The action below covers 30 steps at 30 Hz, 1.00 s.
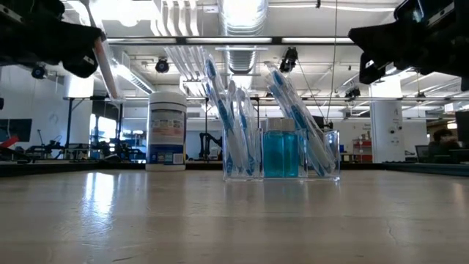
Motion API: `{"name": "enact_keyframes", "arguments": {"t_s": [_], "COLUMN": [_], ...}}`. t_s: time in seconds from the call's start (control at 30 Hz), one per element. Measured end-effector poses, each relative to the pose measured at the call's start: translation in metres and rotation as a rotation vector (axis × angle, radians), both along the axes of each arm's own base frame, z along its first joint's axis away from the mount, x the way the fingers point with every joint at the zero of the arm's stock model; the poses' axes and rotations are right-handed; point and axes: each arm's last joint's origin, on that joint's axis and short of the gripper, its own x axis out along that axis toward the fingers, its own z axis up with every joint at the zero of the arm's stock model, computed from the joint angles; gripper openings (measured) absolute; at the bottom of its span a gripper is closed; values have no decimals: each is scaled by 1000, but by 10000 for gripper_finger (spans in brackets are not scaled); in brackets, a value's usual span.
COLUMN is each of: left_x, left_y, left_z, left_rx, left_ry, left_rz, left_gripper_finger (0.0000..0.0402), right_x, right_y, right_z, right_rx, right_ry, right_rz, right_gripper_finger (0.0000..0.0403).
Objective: Pick & Place toothbrushing station
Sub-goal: Put the orange toothbrush into the transparent organizer
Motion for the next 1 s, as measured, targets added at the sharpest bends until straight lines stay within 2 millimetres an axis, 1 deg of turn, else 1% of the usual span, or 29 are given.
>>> {"name": "enact_keyframes", "arguments": {"t_s": [0.13, 0.23, 0.33, 0.4, 0.47, 0.6, 1.0], "left_x": [0, -1, -4, -8, -10, -12, -12], "left_y": [0, 0, 0, 0, 1, 1, 1], "left_z": [-6, -6, 0, 6, 8, 14, 11], "left_rx": [-3, -4, -6, -5, -3, -3, 3], "left_ry": [-8, -16, -37, -42, -19, -36, -18], "left_rz": [-14, -14, -14, -14, -13, -14, -13], "left_gripper_finger": [23, 23, 23, 23, 23, 23, 24], "right_x": [1, 0, -3, -5, -7, -15, -40], "right_y": [0, -1, -1, -1, -1, -2, -5], "right_z": [-1, 0, 3, 3, 3, 5, 9], "right_rx": [1, 7, 18, 18, 17, 29, 32], "right_ry": [9, 2, -19, -3, 21, 28, 15], "right_rz": [-17, -19, -22, -22, -25, -46, -95], "right_gripper_finger": [8, 8, 8, 8, 8, 8, 8]}}
